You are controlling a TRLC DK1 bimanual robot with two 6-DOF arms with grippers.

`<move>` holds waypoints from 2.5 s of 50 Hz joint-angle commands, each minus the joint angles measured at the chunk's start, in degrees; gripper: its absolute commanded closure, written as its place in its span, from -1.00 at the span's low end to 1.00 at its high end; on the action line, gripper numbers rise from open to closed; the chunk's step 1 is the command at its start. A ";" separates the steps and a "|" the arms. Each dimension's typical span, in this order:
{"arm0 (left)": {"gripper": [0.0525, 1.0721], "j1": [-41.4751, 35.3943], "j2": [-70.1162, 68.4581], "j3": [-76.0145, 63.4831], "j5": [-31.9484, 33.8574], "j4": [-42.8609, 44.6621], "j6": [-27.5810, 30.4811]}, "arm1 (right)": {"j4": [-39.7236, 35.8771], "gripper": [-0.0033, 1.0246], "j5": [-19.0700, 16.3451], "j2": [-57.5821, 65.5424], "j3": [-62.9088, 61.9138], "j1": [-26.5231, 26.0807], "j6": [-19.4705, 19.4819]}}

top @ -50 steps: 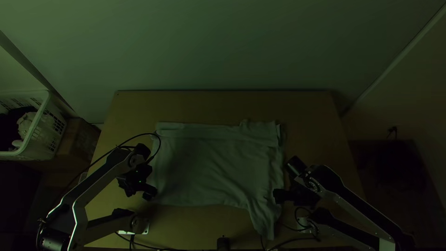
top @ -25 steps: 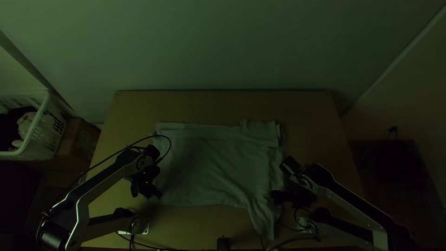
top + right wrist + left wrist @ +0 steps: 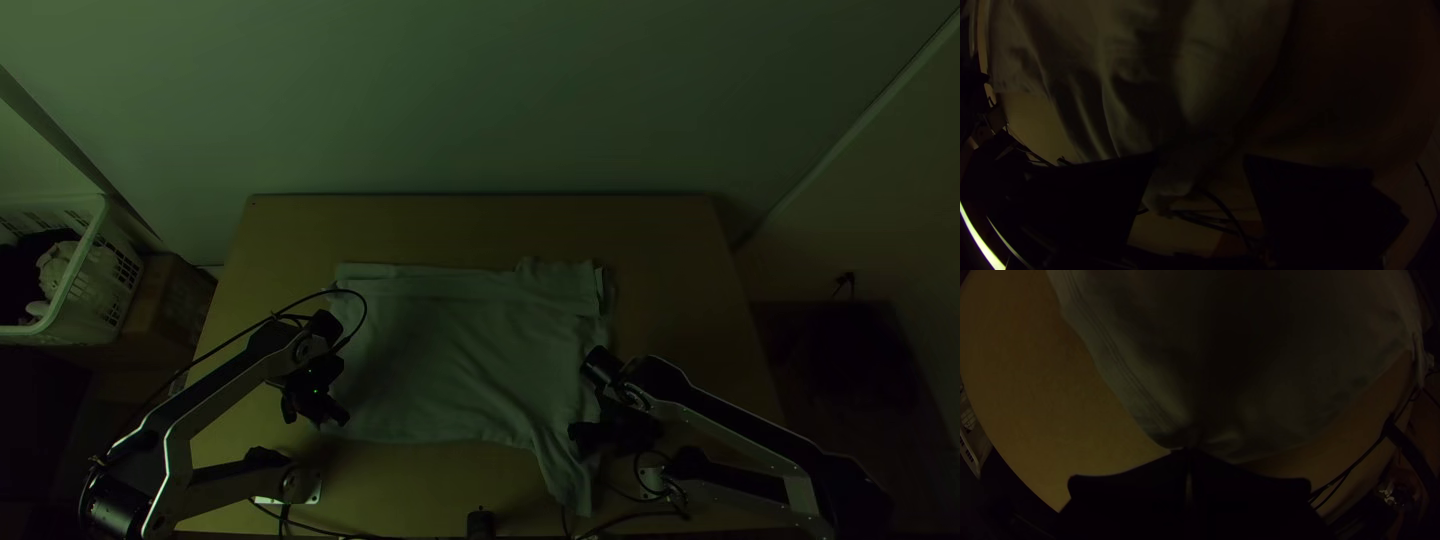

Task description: Fold the t-shirt

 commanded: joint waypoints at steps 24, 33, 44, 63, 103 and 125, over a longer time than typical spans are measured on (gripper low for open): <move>0.95 3.48 -0.28 0.02 0.46 -0.70 1.80 | 3.59 0.94 0.89 -0.63 -0.24 1.77 -3.17; 0.95 8.32 -0.37 2.65 0.46 -0.79 5.05 | 1.21 0.94 1.15 -2.39 3.19 -7.99 -8.71; 0.95 13.77 -0.20 5.82 0.55 -0.79 9.18 | -1.60 0.94 1.15 -3.71 5.12 -15.81 -13.46; 0.95 17.63 2.18 11.27 0.55 -1.67 11.82 | -4.67 0.94 1.77 -4.50 9.25 -22.76 -17.94; 0.95 18.16 15.27 36.75 0.90 -2.99 11.56 | -0.98 0.94 4.41 10.00 26.48 -31.02 -23.65; 0.95 17.72 24.50 51.17 1.25 -3.07 11.73 | 4.29 0.94 5.02 22.04 37.03 -32.25 -23.30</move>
